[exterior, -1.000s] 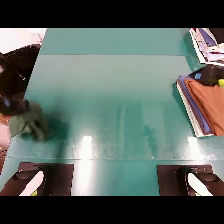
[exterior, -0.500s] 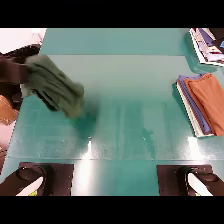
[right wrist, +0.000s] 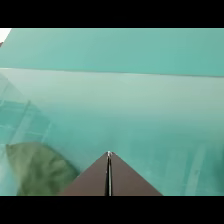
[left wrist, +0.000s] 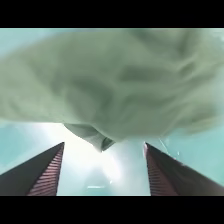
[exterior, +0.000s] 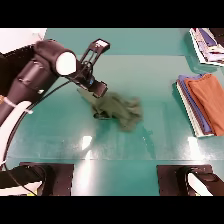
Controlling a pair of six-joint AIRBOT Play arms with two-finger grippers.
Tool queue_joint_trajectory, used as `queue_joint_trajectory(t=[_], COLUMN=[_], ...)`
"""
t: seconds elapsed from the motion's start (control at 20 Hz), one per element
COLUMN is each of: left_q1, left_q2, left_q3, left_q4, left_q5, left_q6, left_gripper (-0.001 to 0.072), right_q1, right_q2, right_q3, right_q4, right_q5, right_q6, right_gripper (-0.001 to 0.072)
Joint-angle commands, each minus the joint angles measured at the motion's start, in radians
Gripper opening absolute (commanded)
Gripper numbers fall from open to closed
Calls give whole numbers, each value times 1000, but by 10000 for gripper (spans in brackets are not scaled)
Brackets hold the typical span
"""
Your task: Fold the shirts.
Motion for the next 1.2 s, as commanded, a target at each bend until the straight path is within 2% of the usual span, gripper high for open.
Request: queue_joint_trajectory(t=[0.0, 0.2, 0.45, 0.55, 0.7, 0.75, 0.85, 0.9, 1.05, 1.15], left_q1=[66, 185, 194, 194, 194, 194, 198, 209, 280, 335], left_q2=[-61, -61, -61, -75, -113, -118, -116, -116, -109, -74], left_q3=[-7, -161, -466, -508, -507, -507, -499, -480, -385, -361], left_q4=[-6, -168, -340, -410, -468, -471, -454, -428, -302, -241], left_q5=[41, 63, 317, 398, 448, 451, 444, 417, 279, 264], left_q6=[-1, -1, -1, -1, -1, 0, 11, 12, 12, 27], left_gripper=[591, 591, 591, 591, 589, 481, 159, 29, 25, 25], right_q1=[0, 0, 0, 0, 0, 0, 0, 0, -18, -59], right_q2=[0, 0, 0, 0, 0, 0, 0, 0, -10, -11], right_q3=[1, 1, 1, 1, 1, 1, 1, 1, -16, -120], right_q4=[0, 0, 0, 0, 1, 1, 1, 0, -29, -29], right_q5=[7, 7, 7, 7, 9, 10, 17, 29, 148, 235], right_q6=[0, 0, 1, 1, 1, 1, 1, 1, 5, 17], right_gripper=[19, 19, 19, 19, 19, 19, 19, 19, 19, 19])
